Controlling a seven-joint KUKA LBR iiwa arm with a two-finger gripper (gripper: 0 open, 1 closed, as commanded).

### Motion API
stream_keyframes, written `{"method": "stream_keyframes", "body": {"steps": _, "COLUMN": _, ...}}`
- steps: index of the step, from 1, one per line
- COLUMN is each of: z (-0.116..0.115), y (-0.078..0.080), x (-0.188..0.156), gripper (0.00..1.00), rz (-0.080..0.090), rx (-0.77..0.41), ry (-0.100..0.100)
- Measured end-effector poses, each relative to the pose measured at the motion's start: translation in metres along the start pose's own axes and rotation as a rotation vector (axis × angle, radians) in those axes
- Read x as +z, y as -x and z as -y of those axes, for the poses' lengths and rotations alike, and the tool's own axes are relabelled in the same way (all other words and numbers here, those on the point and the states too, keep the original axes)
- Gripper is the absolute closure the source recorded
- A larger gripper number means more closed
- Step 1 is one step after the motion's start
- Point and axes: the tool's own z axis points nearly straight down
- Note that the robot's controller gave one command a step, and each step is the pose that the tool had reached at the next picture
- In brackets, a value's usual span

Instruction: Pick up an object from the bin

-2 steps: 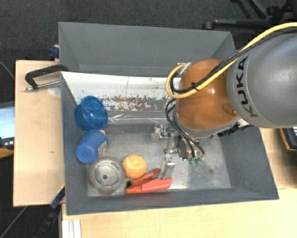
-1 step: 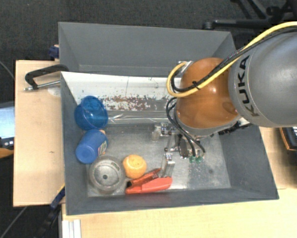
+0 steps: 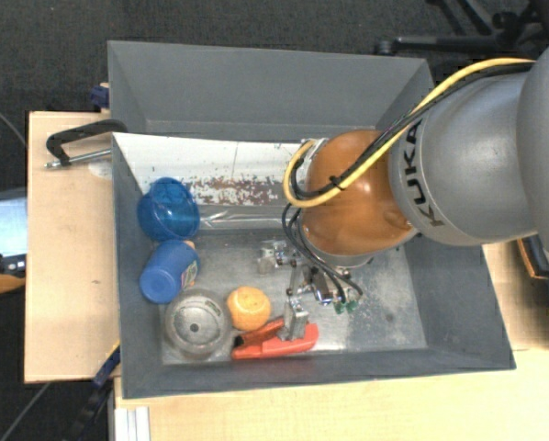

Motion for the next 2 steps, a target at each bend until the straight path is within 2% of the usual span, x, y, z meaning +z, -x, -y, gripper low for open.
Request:
{"method": "stream_keyframes", "body": {"steps": 1, "z": -0.020, "y": 0.001, "x": 0.020, "gripper": 0.00, "rz": -0.004, "rx": 0.048, "ry": 0.002}}
{"method": "stream_keyframes", "body": {"steps": 2, "z": -0.021, "y": 0.001, "x": -0.003, "gripper": 0.00, "rz": 0.002, "rx": 0.192, "ry": 0.002}}
